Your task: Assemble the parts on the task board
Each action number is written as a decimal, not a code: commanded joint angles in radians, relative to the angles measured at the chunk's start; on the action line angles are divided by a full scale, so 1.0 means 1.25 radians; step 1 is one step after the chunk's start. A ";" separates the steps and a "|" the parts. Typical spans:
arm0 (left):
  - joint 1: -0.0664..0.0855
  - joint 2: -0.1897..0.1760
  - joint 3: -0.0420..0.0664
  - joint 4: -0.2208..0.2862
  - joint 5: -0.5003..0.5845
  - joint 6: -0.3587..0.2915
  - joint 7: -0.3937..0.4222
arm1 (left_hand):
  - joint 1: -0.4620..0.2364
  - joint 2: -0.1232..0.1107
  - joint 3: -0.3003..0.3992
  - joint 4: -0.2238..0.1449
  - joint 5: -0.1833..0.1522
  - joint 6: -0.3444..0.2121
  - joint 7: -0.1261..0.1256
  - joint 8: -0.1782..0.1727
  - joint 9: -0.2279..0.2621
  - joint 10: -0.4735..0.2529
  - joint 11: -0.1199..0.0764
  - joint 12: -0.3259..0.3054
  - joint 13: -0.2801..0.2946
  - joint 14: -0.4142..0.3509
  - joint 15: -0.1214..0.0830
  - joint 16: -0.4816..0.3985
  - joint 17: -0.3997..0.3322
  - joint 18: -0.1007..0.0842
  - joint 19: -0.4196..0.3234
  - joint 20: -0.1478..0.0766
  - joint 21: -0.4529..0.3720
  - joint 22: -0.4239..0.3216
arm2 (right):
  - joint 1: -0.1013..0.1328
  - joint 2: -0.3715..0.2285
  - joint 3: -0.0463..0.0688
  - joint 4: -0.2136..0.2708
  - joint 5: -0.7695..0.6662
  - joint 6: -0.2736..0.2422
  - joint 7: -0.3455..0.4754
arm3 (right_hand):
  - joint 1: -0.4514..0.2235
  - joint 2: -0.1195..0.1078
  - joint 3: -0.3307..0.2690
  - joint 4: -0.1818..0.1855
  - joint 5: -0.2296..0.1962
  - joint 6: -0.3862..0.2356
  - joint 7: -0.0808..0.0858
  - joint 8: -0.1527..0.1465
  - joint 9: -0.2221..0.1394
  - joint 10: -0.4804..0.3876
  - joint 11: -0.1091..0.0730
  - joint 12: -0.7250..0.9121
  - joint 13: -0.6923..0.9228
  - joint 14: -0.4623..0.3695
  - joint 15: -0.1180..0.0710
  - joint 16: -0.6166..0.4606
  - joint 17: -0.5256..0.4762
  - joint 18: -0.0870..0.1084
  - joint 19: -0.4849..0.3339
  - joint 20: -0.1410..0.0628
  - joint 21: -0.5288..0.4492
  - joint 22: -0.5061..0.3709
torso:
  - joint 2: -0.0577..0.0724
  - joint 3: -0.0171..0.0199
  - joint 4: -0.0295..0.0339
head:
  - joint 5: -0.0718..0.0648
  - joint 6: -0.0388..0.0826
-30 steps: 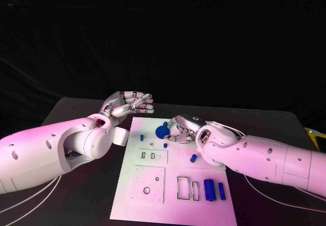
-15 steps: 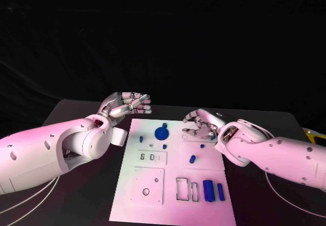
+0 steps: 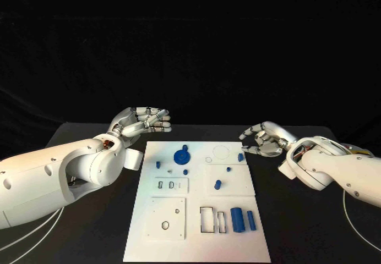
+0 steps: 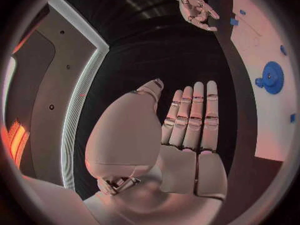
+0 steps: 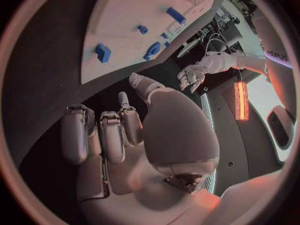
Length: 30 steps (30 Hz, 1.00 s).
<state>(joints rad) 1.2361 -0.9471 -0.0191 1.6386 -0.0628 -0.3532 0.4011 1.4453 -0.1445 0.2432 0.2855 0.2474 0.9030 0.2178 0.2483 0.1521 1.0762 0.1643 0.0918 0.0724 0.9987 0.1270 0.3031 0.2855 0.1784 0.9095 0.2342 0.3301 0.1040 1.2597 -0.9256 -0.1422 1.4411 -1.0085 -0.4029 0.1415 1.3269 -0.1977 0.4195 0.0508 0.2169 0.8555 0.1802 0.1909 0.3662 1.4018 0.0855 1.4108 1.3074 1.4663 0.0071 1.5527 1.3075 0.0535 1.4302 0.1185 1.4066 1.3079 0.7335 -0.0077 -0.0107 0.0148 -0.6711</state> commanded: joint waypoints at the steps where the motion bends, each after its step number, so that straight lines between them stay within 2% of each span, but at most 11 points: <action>1: 0.000 0.003 0.000 0.000 0.005 0.031 0.011 | 0.002 0.006 0.005 0.001 -0.003 0.005 -0.001 0.003 0.001 0.006 -0.001 0.004 0.001 -0.001 -0.004 -0.004 0.001 0.004 0.001 0.003 -0.004 -0.001 | -0.011 -0.005 -0.001 -0.019 -0.004 0.039 0.046 | 0.007 -0.002 0.002 -0.007 0.004 -0.011 0.000 -0.006 -0.002 -0.002 0.006 -0.003 0.040 0.069 0.009 -0.002 0.147 -0.002 0.002 0.002 0.002 0.079 | -0.002 0.0074 -0.0051 | 0.004 -0.004; 5: 0.000 0.004 0.000 -0.001 0.005 0.033 0.010 | 0.002 0.006 0.005 0.001 -0.003 0.005 -0.001 0.004 0.001 0.007 -0.002 0.004 0.001 0.000 -0.004 -0.004 0.001 0.004 0.001 0.003 -0.004 -0.001 | -0.022 -0.006 -0.001 -0.034 -0.016 0.040 0.048 | 0.003 -0.006 0.001 -0.008 0.005 -0.017 0.002 -0.009 -0.003 -0.003 0.008 -0.005 0.038 0.070 0.011 -0.002 0.150 -0.002 0.002 0.004 0.002 0.079 | -0.001 0.0097 -0.0045 | 0.007 -0.005; 6: 0.000 0.004 0.000 -0.001 0.005 0.033 0.010 | 0.002 0.006 0.005 0.001 -0.003 0.005 -0.001 0.004 0.001 0.007 -0.002 0.004 0.001 0.000 -0.004 -0.004 0.001 0.004 0.001 0.003 -0.004 -0.001 | -0.025 -0.005 -0.001 -0.037 -0.021 0.040 0.047 | 0.002 -0.006 0.001 -0.008 0.006 -0.017 0.002 -0.009 -0.003 -0.003 0.008 -0.005 0.038 0.070 0.011 -0.002 0.149 -0.002 0.002 0.004 0.002 0.079 | -0.001 0.0084 -0.0034 | 0.006 -0.006; 13: -0.001 0.005 0.000 -0.003 0.005 0.034 0.009 | 0.002 0.006 0.005 0.001 -0.003 0.006 -0.001 0.004 0.001 0.007 -0.002 0.004 0.001 0.000 -0.004 -0.004 0.002 0.004 0.001 0.003 -0.004 -0.001 | -0.042 0.012 -0.001 -0.054 -0.038 0.037 0.040 | -0.003 -0.008 0.000 -0.008 0.006 -0.022 0.003 -0.011 -0.004 -0.004 0.009 -0.006 0.037 0.070 0.012 -0.001 0.151 -0.002 0.002 0.006 0.002 0.079 | -0.001 0.0075 -0.0026 | 0.009 -0.010; 17: -0.001 0.005 0.000 -0.004 0.005 0.033 0.008 | 0.002 0.005 0.005 0.001 -0.004 0.006 -0.001 0.004 0.001 0.008 -0.001 0.004 0.001 0.000 -0.004 -0.004 0.002 0.004 0.001 0.003 -0.004 -0.001 | -0.049 0.019 -0.002 -0.061 -0.044 0.040 0.033 | -0.004 -0.008 0.000 -0.008 0.006 -0.023 0.003 -0.012 -0.004 -0.003 0.009 -0.005 0.038 0.070 0.013 -0.001 0.152 -0.002 0.003 0.006 0.003 0.080 | -0.001 0.0047 -0.0034 | 0.010 -0.013; 24: -0.001 0.003 0.000 -0.003 0.005 0.032 0.007 | 0.002 0.004 0.005 0.001 -0.004 0.005 0.000 0.003 0.001 0.007 -0.001 0.004 0.001 0.000 -0.004 -0.004 0.002 0.004 0.001 0.003 -0.004 -0.001 | -0.058 0.030 -0.002 -0.067 -0.050 0.041 0.026 | -0.004 -0.008 0.000 -0.008 0.005 -0.024 0.003 -0.012 -0.004 -0.002 0.009 -0.004 0.039 0.070 0.013 -0.001 0.151 -0.002 0.002 0.006 0.002 0.079 | -0.002 0.0050 -0.0051 | 0.018 -0.017; 30: -0.001 0.003 0.000 -0.002 0.005 0.031 0.006 | 0.002 0.003 0.005 0.001 -0.004 0.005 0.000 0.003 0.001 0.007 -0.001 0.003 0.001 0.000 -0.004 -0.004 0.002 0.004 0.002 0.003 -0.004 -0.001 | -0.063 0.039 -0.001 -0.072 -0.056 0.035 0.019 | -0.008 -0.003 0.003 -0.008 0.005 -0.019 0.003 -0.009 -0.002 0.003 0.010 0.001 0.045 0.071 0.013 0.000 0.156 -0.002 0.004 0.008 0.004 0.082 | -0.002 0.0046 -0.0027 | 0.021 -0.019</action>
<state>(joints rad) 1.2346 -0.9444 -0.0196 1.6335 -0.0601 -0.3306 0.4003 1.4453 -0.1445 0.2431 0.2855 0.2474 0.9029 0.2178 0.2483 0.1520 1.0797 0.1607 0.0919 0.0722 0.9987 0.1270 0.3032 0.2871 0.1784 0.9095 0.2342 0.3301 0.1041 1.1825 -0.8791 -0.1439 1.3529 -1.0571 -0.3692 0.1731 1.3227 -0.2018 0.4197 0.0453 0.2205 0.8322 0.1823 0.1813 0.3625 1.4017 0.0925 1.4096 1.3081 1.4664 0.0144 1.5527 1.3073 0.0536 1.4338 0.1221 1.4067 1.3075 0.7317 -0.0014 -0.0158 0.0384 -0.6935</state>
